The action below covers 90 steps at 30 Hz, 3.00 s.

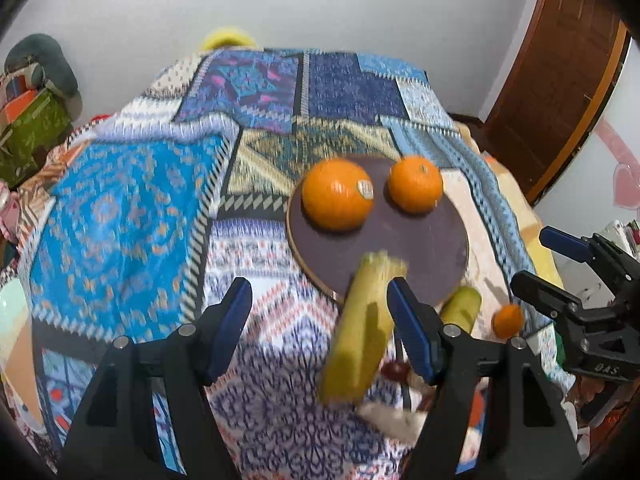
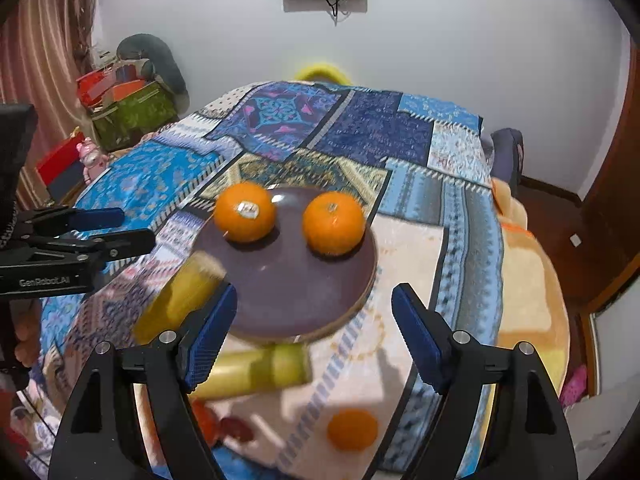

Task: Organize fruits
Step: 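Grasp a yellow-green cylinder with the left gripper while the right gripper grasps the other cylinder, then lift both cylinders toward the plate while the right gripper lays its cylinder on the plate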

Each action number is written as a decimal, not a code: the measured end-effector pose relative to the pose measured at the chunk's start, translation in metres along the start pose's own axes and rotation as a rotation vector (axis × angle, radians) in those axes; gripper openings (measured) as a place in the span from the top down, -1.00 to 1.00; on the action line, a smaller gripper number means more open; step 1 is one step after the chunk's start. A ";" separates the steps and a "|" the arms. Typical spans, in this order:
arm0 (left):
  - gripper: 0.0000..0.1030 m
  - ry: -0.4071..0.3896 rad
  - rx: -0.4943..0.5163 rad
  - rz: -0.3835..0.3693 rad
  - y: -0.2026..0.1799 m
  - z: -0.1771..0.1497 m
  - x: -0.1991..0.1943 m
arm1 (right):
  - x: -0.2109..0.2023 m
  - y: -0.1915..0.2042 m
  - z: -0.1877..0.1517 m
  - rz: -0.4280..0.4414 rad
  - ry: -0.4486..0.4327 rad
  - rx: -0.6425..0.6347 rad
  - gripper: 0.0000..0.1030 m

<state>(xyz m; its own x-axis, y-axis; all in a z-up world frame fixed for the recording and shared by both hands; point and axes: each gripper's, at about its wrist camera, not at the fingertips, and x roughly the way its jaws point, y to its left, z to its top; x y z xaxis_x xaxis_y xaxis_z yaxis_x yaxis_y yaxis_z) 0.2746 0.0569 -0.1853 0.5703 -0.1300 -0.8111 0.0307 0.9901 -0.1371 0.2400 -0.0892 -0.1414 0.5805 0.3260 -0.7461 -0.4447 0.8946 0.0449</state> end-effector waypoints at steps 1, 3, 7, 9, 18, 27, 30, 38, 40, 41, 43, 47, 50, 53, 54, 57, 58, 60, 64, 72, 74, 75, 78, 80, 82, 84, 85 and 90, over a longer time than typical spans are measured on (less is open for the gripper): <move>-0.36 0.014 0.002 0.001 0.000 -0.006 0.003 | 0.000 0.004 -0.006 0.002 0.008 -0.002 -0.51; -0.36 0.035 0.004 0.004 -0.001 -0.015 0.009 | 0.001 0.010 -0.014 0.008 0.024 -0.006 -0.51; -0.35 0.067 0.022 -0.003 -0.004 -0.031 0.020 | 0.004 0.022 -0.026 0.035 0.053 -0.009 -0.51; -0.31 0.071 0.025 -0.018 -0.005 -0.037 0.023 | 0.008 0.027 -0.030 0.050 0.066 -0.009 -0.51; 0.02 0.094 0.050 -0.099 -0.014 -0.043 0.035 | 0.031 0.041 -0.039 0.099 0.132 -0.021 -0.51; 0.27 0.099 0.014 -0.096 -0.008 -0.039 0.043 | 0.039 0.042 -0.042 0.187 0.190 0.013 -0.52; 0.27 0.102 0.003 -0.073 0.001 -0.042 0.039 | 0.040 0.049 -0.043 0.152 0.179 -0.027 -0.53; 0.28 0.125 -0.023 -0.033 0.024 -0.068 0.021 | 0.033 0.034 -0.044 0.117 0.167 -0.021 -0.01; 0.28 0.126 -0.036 -0.034 0.028 -0.075 0.015 | 0.030 0.024 -0.047 0.112 0.182 -0.007 0.19; 0.28 0.126 -0.040 -0.034 0.029 -0.077 0.013 | 0.028 0.018 -0.048 0.104 0.183 0.001 0.21; 0.27 0.128 -0.041 -0.030 0.028 -0.082 0.010 | 0.023 0.006 -0.053 0.087 0.184 0.016 0.21; 0.27 0.134 -0.014 -0.018 0.020 -0.086 0.009 | 0.015 -0.014 -0.060 0.029 0.185 0.025 0.27; 0.28 0.140 -0.001 -0.007 0.016 -0.085 0.010 | 0.007 -0.019 -0.059 -0.001 0.175 0.020 0.27; 0.28 0.146 -0.010 -0.016 0.017 -0.080 0.012 | 0.000 -0.024 -0.054 0.011 0.155 0.036 0.26; 0.28 0.148 -0.012 -0.017 0.017 -0.078 0.014 | -0.002 -0.026 -0.052 0.016 0.145 0.048 0.25; 0.28 0.148 -0.015 -0.020 0.016 -0.071 0.018 | 0.000 -0.032 -0.046 0.008 0.130 0.080 0.24; 0.28 0.150 -0.012 -0.019 0.016 -0.069 0.021 | 0.003 -0.034 -0.043 0.005 0.131 0.090 0.24; 0.28 0.152 -0.006 -0.015 0.015 -0.065 0.026 | 0.010 -0.040 -0.039 -0.001 0.136 0.110 0.24; 0.28 0.157 -0.005 -0.014 0.015 -0.057 0.037 | 0.031 -0.055 -0.037 0.000 0.170 0.171 0.24; 0.28 0.145 0.004 -0.015 0.014 -0.045 0.053 | 0.057 -0.062 -0.034 0.023 0.190 0.233 0.01; 0.28 0.140 0.002 -0.015 0.014 -0.043 0.056 | 0.061 -0.060 -0.037 0.025 0.191 0.238 -0.08; 0.28 0.139 0.001 -0.015 0.014 -0.042 0.057 | 0.062 -0.062 -0.038 0.032 0.191 0.249 -0.10; 0.28 0.138 -0.002 -0.014 0.013 -0.040 0.060 | 0.067 -0.065 -0.040 0.059 0.200 0.286 -0.13; 0.28 0.138 0.008 -0.008 0.010 -0.037 0.063 | 0.070 -0.066 -0.040 0.071 0.206 0.300 -0.15; 0.28 0.134 0.013 -0.002 0.009 -0.037 0.064 | 0.073 -0.061 -0.038 0.063 0.210 0.279 -0.15; 0.29 0.129 0.016 0.003 0.008 -0.037 0.064 | 0.075 -0.058 -0.037 0.047 0.210 0.257 -0.13; 0.29 0.126 0.015 0.001 0.008 -0.037 0.063 | 0.075 -0.056 -0.037 0.040 0.207 0.251 -0.12; 0.29 0.109 0.008 0.001 0.010 -0.038 0.050 | 0.070 -0.060 -0.032 0.121 0.193 0.302 0.32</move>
<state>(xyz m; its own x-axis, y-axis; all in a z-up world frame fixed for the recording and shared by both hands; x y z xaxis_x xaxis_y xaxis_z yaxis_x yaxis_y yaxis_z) 0.2722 0.0582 -0.2487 0.4779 -0.1338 -0.8682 0.0373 0.9905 -0.1321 0.2850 -0.1296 -0.2178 0.3844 0.3967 -0.8336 -0.2639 0.9125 0.3125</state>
